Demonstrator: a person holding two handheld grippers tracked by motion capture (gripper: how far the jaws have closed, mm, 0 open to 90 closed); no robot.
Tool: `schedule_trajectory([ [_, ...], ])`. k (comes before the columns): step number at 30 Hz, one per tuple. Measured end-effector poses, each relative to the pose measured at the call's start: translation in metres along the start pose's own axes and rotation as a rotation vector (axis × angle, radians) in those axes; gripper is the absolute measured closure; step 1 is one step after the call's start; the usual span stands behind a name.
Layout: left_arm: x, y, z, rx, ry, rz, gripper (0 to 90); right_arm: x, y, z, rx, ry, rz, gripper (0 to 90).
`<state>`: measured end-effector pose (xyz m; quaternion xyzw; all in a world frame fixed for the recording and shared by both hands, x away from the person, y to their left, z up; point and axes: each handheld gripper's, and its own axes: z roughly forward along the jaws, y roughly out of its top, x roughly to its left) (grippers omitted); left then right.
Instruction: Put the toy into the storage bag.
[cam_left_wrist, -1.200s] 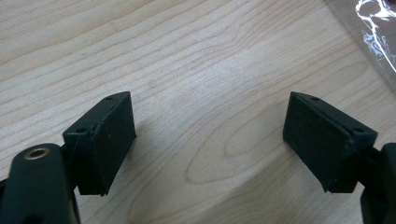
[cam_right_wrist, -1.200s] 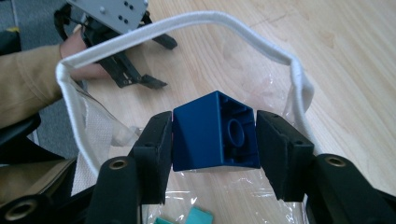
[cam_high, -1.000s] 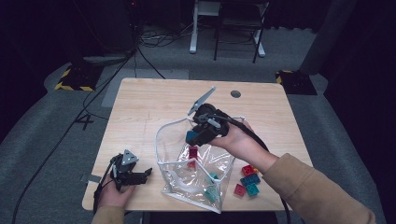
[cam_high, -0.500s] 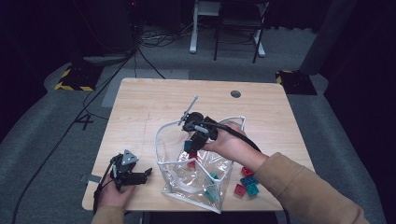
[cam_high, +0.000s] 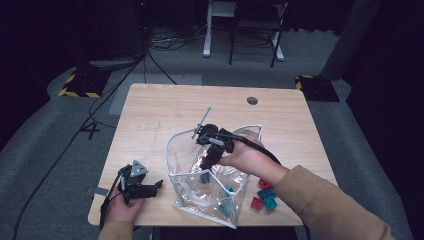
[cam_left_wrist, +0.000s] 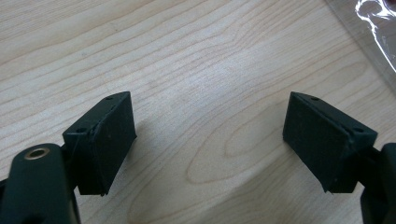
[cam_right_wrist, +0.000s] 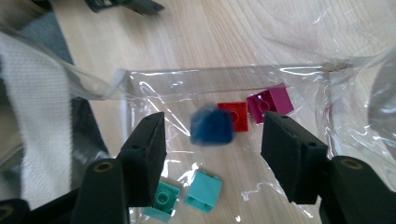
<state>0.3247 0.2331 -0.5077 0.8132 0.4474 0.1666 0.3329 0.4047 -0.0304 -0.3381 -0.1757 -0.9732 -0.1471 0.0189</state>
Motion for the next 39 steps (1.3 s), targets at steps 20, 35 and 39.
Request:
schedule_trajectory([
  [20,0.0,0.0,0.0,0.001,-0.001,0.001,17.4,-0.007,-0.081,-0.081,-0.305,-0.015,0.053,40.4],
  [35,0.0,0.0,0.0,0.001,-0.004,-0.007,17.3,-0.012,-0.16,-0.106,-0.459,-0.084,0.129,41.5],
  [39,0.0,0.0,0.0,0.001,-0.004,-0.007,17.3,-0.017,-0.18,-0.106,-0.484,-0.098,0.161,41.6],
])
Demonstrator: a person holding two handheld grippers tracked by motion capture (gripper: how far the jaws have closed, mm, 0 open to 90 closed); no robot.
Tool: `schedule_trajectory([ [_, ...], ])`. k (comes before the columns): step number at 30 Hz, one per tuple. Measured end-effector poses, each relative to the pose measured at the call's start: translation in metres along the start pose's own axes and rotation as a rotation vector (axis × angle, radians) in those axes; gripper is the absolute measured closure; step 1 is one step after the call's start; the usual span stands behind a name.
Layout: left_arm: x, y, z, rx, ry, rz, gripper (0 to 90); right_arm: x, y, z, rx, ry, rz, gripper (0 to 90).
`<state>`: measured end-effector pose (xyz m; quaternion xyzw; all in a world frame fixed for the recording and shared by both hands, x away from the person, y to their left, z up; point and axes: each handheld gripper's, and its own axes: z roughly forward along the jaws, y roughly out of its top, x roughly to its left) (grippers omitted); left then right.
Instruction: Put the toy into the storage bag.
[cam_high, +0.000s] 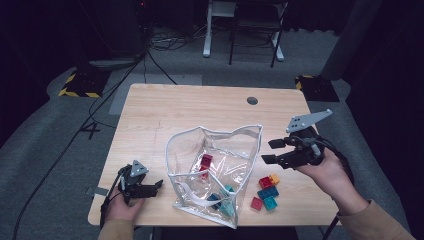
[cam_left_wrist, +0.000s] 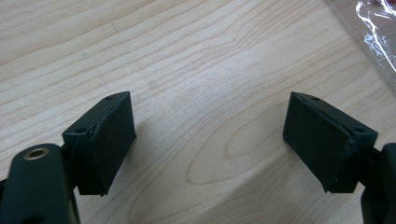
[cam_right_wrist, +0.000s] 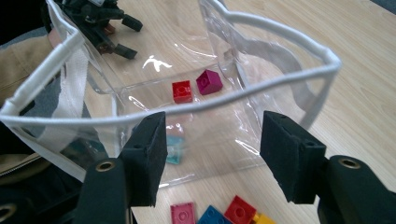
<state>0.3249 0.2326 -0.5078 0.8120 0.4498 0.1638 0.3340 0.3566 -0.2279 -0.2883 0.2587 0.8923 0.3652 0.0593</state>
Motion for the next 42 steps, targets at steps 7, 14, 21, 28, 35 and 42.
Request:
schedule_trajectory([
  [7,0.0,0.0,0.0,0.0,0.0,0.0,17.3,-0.01,-0.028,-0.003,-0.027,-0.066,0.021,40.5],
  [14,0.0,0.0,0.0,0.001,0.0,0.001,17.3,-0.02,-0.062,0.016,-0.001,-0.082,0.075,40.5],
  [21,0.0,0.0,0.0,0.001,-0.001,0.003,17.2,-0.03,-0.091,0.045,0.051,-0.099,0.126,40.4],
  [28,0.0,0.0,0.0,0.001,0.0,0.002,17.3,-0.043,-0.113,0.066,0.078,-0.116,0.182,41.3],
  [35,0.0,0.0,0.0,0.002,-0.001,0.004,17.2,-0.051,-0.129,0.086,0.117,-0.148,0.22,44.3],
  [42,0.0,0.0,0.0,0.001,-0.001,0.003,17.2,-0.062,-0.14,0.095,0.143,-0.169,0.258,44.8],
])
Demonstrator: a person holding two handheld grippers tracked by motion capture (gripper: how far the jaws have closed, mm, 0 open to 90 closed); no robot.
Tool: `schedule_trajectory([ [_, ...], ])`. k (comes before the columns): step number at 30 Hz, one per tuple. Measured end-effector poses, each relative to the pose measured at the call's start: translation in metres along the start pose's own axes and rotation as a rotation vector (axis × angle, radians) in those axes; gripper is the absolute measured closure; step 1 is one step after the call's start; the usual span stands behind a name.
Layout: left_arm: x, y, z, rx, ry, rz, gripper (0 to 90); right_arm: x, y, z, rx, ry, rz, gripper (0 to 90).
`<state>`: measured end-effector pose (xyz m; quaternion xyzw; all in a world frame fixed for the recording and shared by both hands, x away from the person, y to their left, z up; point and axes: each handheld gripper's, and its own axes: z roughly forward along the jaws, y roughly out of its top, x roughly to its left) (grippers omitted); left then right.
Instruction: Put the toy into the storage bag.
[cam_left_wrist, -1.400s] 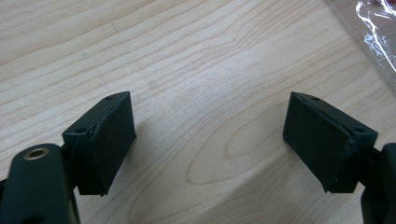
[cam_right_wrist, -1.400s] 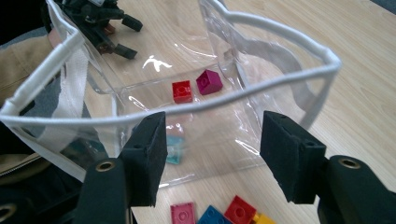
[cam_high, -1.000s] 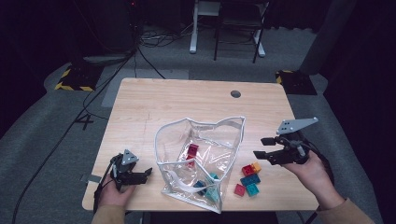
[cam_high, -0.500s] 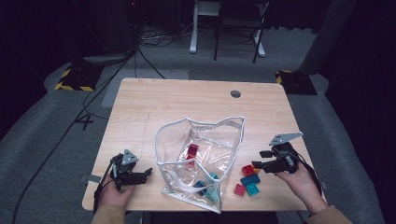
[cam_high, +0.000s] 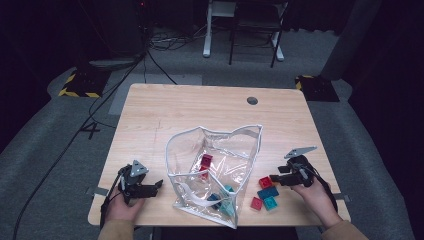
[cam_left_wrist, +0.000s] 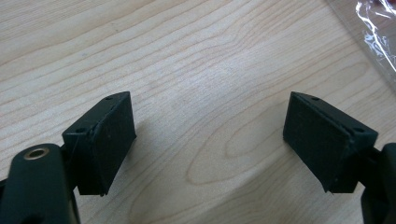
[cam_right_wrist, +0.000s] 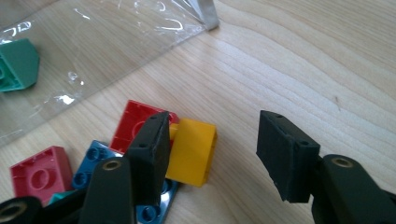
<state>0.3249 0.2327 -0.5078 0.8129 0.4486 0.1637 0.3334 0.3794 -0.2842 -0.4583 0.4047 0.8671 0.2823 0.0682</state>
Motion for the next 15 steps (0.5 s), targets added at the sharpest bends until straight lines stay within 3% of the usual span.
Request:
schedule_trajectory([
  [3,0.0,0.0,0.0,0.0,0.0,0.0,17.2,-0.0035,-0.0025,0.0014,-0.006,0.004,0.012,44.4],
  [8,0.0,0.0,0.0,0.0,0.0,0.0,17.3,-0.0072,-0.0034,-0.0013,-0.011,-0.031,0.005,45.0],
  [15,0.0001,0.0,-0.0001,0.001,0.0,0.001,17.2,-0.0017,-0.0047,-0.0052,-0.026,-0.007,-0.02,44.6],
])
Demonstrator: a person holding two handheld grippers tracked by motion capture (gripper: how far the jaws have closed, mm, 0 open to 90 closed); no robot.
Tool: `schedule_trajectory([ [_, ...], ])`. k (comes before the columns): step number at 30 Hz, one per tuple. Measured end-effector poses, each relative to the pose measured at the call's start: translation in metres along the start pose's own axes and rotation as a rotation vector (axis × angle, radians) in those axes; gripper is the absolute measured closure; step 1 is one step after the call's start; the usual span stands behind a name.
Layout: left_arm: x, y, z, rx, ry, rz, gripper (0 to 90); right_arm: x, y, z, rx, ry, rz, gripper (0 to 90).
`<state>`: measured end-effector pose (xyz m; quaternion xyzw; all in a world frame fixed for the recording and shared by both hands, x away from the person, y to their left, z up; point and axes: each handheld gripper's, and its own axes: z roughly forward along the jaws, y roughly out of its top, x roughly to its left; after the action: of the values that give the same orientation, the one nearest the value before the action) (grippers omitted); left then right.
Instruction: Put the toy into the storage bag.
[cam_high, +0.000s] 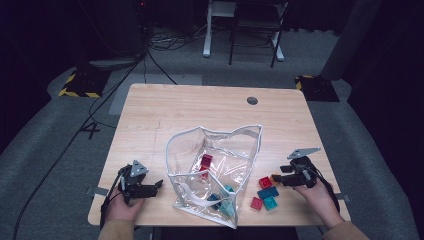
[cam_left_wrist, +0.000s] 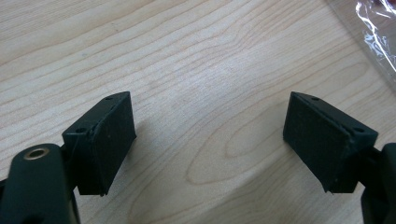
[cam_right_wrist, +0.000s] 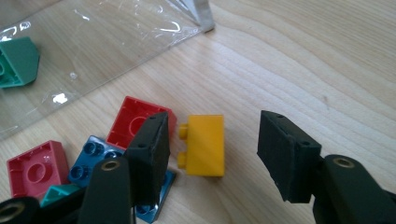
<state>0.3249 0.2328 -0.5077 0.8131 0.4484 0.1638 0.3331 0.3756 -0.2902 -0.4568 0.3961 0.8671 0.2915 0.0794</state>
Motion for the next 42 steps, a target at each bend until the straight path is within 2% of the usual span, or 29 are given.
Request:
schedule_trajectory([
  [5,0.0,0.0,0.0,0.0,0.0,-0.001,17.2,0.001,-0.001,0.009,0.047,-0.012,-0.013,55.7],
  [11,0.0,0.0,0.0,0.0,0.0,0.001,17.2,0.0,-0.002,0.02,0.085,-0.046,-0.035,60.9],
  [13,0.0,0.0,0.0,0.0,0.0,0.0,17.2,0.0,-0.002,0.02,0.08,-0.058,-0.04,65.2],
  [18,0.0,0.0,0.0,0.0,0.0,0.0,17.3,0.0,-0.001,0.017,0.078,-0.058,-0.033,66.0],
  [22,0.0,0.0,0.0,0.0,0.0,0.001,17.2,0.002,0.003,0.006,0.056,-0.039,-0.024,66.0],
  [36,0.0,0.0,0.0,0.0,0.0,0.001,17.3,0.016,0.035,-0.046,-0.011,0.019,-0.055,66.0],
  [42,0.0,0.0,0.0,0.0,0.0,0.001,17.2,0.024,0.052,-0.072,-0.038,0.039,-0.089,66.0],
])
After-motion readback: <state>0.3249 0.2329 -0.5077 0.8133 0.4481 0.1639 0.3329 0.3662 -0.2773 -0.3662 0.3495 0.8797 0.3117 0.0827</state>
